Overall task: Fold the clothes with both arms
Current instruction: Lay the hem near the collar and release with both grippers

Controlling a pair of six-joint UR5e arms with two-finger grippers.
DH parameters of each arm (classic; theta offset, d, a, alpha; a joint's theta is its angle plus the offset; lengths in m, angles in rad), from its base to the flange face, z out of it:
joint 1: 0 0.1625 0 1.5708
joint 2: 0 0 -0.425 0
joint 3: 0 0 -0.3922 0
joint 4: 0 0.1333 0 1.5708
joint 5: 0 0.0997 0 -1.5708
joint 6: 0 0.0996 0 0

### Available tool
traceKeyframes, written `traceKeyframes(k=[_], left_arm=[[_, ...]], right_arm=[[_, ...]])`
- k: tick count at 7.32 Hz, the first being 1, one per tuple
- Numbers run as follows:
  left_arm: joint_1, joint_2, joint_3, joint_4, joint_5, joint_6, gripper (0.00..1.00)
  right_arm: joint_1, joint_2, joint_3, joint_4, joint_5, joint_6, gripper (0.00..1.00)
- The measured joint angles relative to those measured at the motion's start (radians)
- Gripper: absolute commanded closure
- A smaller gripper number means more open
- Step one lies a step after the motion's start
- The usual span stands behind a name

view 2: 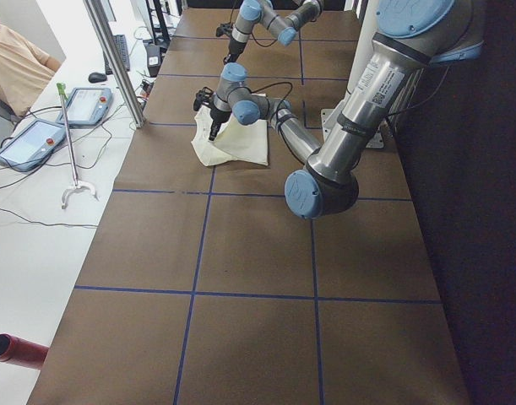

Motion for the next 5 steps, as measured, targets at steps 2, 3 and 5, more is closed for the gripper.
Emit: traceKeyframes(k=[2, 3, 5], left_arm=[[-0.003, -0.025, 0.094, -0.059, 0.007, 0.009, 1.0], [-0.003, -0.028, 0.124, -0.076, 0.015, 0.011, 0.96], [0.0, -0.027, 0.151, -0.096, 0.021, 0.021, 0.0]], right_arm=[[0.015, 0.035, -0.126, 0.088, 0.0, -0.008, 1.0], [0.017, 0.05, -0.171, 0.116, 0.0, -0.01, 1.0], [0.014, 0.061, -0.227, 0.135, -0.003, -0.028, 0.0]])
